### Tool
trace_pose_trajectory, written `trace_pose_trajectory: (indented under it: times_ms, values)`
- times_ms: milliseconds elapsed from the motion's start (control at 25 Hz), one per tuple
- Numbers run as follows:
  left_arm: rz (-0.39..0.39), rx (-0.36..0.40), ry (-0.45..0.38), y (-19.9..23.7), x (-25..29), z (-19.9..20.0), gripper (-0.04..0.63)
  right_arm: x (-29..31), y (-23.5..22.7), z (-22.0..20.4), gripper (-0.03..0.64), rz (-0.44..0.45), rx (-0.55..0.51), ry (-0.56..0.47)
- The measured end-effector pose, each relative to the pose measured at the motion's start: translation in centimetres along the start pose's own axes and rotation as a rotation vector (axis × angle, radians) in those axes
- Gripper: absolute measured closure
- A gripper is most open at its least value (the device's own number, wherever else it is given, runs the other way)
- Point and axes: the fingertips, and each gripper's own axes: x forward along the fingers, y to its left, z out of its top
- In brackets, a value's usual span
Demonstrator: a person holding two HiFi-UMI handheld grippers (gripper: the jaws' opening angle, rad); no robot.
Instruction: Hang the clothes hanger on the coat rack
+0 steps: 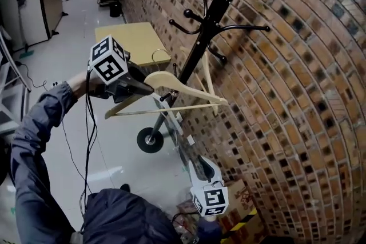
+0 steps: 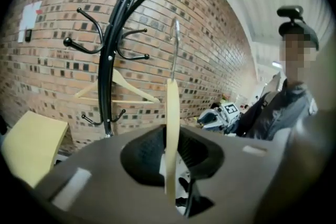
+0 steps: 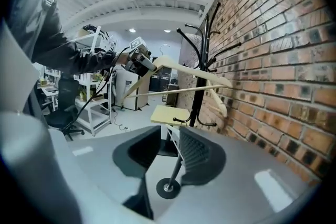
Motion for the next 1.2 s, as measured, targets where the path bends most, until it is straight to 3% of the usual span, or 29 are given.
trace_pose_trajectory:
  times_ms: [160, 360, 480, 640, 840, 1000, 1200]
  values:
    - [-0.084, -0.021, 0.010, 2.0, -2.5, 2.6, 0.540, -0.6, -0.7, 3.6, 0.514, 0.028, 0.042, -0.042]
    - [-0.198, 0.070, 0.066, 3.9, -3.3, 6.7, 0.540, -1.8, -2.7, 8.5, 0.518, -0.045, -0.030, -0.098]
    - [-0.270, 0.074, 0.051, 5.1, -3.4, 8.6, 0.540, -2.0, -1.7, 8.8, 0.520, -0.070, -0.045, -0.084]
    - [-0.275, 0.095, 0.025, 6.9, -3.2, 11.1, 0.540, -2.0, -0.8, 7.4, 0.520, -0.100, -0.068, -0.018]
    - [-0.336, 0.178, 0.077, 6.6, -0.8, 13.7, 0.540, -2.0, -1.0, 7.0, 0.522, -0.132, -0.050, 0.000]
    - [-0.352, 0.130, 0.135, 7.6, 2.2, 12.4, 0.540, -1.9, -0.4, 6.7, 0.522, -0.156, -0.065, 0.012]
    - [-0.350, 0.078, 0.089, 9.7, 3.8, 12.2, 0.538, -1.6, 0.6, 7.2, 0.522, -0.161, -0.075, 0.019]
